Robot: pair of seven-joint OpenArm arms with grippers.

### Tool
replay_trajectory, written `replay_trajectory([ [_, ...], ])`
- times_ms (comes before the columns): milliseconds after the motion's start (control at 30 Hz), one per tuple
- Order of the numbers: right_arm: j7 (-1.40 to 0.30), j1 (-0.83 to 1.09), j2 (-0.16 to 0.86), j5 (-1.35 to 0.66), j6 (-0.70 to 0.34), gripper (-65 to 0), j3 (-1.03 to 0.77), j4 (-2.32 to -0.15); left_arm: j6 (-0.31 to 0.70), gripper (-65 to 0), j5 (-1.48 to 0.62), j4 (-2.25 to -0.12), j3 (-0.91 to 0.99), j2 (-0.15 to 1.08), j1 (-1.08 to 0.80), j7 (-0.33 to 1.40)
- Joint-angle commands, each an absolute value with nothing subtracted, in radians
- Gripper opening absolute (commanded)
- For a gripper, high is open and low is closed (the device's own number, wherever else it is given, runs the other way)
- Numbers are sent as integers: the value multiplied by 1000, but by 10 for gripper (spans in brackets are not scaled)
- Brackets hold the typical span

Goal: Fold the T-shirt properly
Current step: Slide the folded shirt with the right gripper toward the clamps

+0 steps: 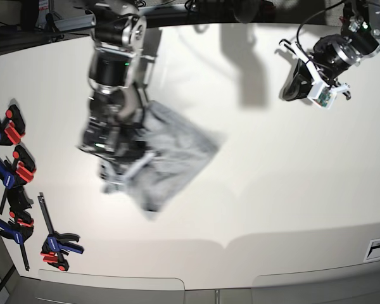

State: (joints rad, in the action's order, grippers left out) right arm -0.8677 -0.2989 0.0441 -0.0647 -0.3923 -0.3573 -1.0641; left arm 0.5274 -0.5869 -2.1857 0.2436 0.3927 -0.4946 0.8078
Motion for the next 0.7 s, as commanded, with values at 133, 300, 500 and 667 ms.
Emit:
replay_trajectory([
  [133, -966, -238, 114, -141, -396, -650, -605, -1059, 527, -650, -614, -2200, 248, 436, -471, 780],
  [300, -968, -120, 139, -295, -471, -650, -762, -1060, 525, -650, -619, -2200, 248, 474, -440, 780],
  [500, -965, 11, 139, -451, -566, -650, -889, -1061, 524, -650, -641, -2200, 248, 501, -408, 784],
  [667, -965, 95, 139, -522, -580, -650, -969, -1103, 524, -650, -641, -2200, 248, 503, -407, 785],
])
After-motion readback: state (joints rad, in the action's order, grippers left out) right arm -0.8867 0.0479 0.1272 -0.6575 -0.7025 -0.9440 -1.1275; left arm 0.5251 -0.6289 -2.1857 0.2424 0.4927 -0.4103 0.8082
